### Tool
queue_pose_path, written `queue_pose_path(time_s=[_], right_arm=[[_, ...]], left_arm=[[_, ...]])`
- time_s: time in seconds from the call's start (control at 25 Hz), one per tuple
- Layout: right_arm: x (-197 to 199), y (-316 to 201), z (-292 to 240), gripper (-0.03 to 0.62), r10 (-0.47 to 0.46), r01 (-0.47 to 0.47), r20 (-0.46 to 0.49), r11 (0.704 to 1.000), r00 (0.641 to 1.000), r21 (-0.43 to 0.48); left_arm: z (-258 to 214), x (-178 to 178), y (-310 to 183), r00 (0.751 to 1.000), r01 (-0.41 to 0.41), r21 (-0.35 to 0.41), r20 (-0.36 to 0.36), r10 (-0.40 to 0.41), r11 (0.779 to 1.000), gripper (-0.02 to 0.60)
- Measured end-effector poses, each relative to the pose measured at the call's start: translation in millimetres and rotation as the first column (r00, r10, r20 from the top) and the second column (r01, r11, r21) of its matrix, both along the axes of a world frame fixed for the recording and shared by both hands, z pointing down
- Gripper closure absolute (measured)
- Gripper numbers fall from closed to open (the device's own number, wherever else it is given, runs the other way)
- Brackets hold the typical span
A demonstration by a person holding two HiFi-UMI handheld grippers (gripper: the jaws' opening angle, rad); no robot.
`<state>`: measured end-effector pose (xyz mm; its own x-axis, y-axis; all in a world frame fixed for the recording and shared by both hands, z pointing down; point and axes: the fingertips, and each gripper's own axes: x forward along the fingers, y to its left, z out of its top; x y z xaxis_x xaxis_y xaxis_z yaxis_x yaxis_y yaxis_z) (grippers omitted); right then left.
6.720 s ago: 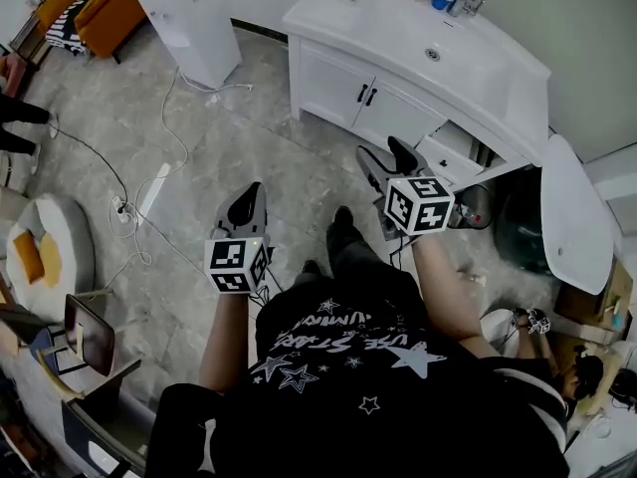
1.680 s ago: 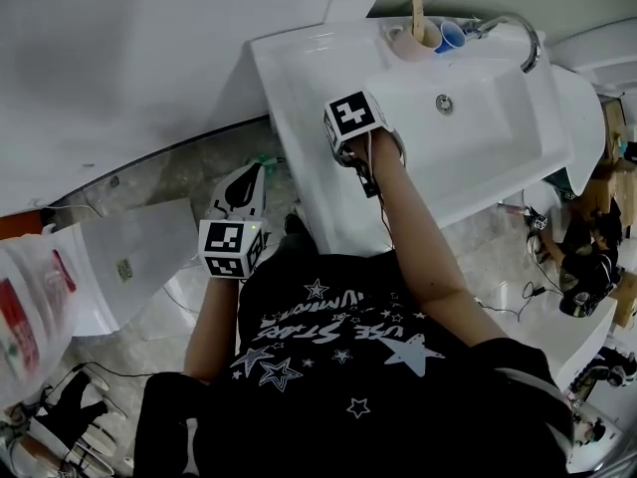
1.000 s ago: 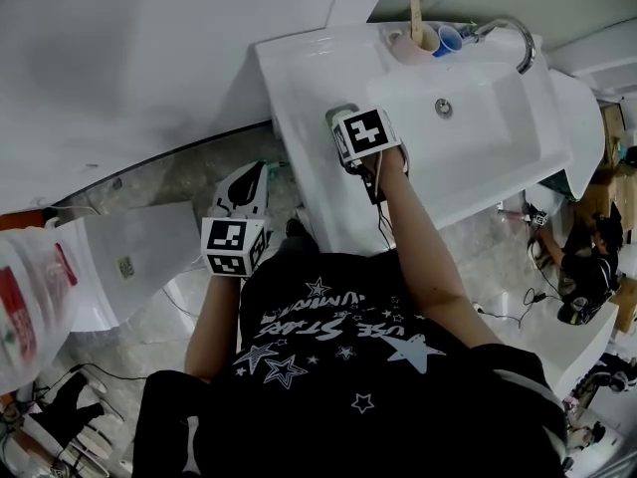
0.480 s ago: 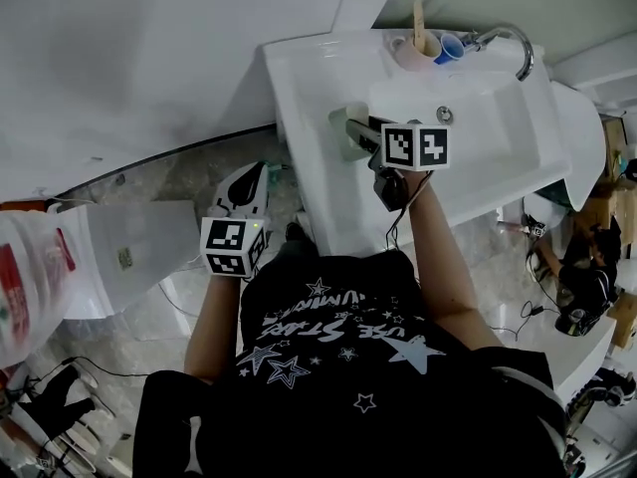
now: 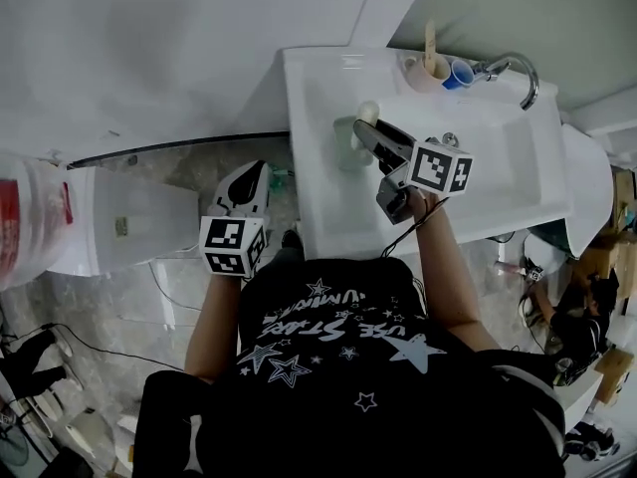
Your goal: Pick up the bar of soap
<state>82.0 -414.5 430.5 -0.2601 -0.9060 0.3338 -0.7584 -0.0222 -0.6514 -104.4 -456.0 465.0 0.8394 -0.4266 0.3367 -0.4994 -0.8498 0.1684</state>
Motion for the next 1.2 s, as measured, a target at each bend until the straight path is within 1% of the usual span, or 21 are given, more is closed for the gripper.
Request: queue_pose_path(time_s=[0.12,0.2,0.28,0.44,0.6,0.8,1.08,1.2], right_arm=[[1.7,2.5,-6.6,0.408,-0.018,0.014,0.077,0.999,0.997,0.053],[7.1,4.7,-7.5,0.408,-0.039,0.033,0.089,0.997,0.995,0.075],[16.1,11.9,-6.9,0.408,-0.064,0.058,0.077,0.995,0.995,0.087],[31.2,34.1,-5.6,0.408,-0.111,0.109,0.019,0.990,0.994,0.091],[45.3,48.9,-2.3,0.409,-0.175,0.174,0.004,0.979,0.985,0.106],[61.7,77.5,0.4,0.410,-0.236,0.236,-0.014,0.965,0.972,0.111],[69.3,123.6,2.8,0.410,-0.352,0.357,-0.059,0.926,0.934,0.126],[72.2,144.9,7.5,0.410,-0.394,0.398,-0.060,0.909,0.917,0.121]], left_arm=[[-0.5,1.8,11.2,0.999,0.046,-0.013,-0.008,-0.046,0.999,0.574],[0.1,7.3,20.2,0.998,0.069,-0.015,-0.005,-0.069,0.998,0.574],[-1.3,16.8,31.6,0.996,0.087,-0.007,0.001,-0.087,0.996,0.574],[-4.7,29.1,56.0,0.990,0.144,0.002,0.001,-0.144,0.990,0.574],[0.1,48.8,77.7,0.981,0.196,0.001,0.002,-0.196,0.981,0.574],[1.6,68.0,117.1,0.969,0.247,0.007,0.002,-0.247,0.969,0.574],[4.2,83.4,175.0,0.945,0.326,0.018,0.005,-0.326,0.945,0.574],[5.6,87.1,199.5,0.931,0.364,0.023,0.005,-0.365,0.931,0.574]])
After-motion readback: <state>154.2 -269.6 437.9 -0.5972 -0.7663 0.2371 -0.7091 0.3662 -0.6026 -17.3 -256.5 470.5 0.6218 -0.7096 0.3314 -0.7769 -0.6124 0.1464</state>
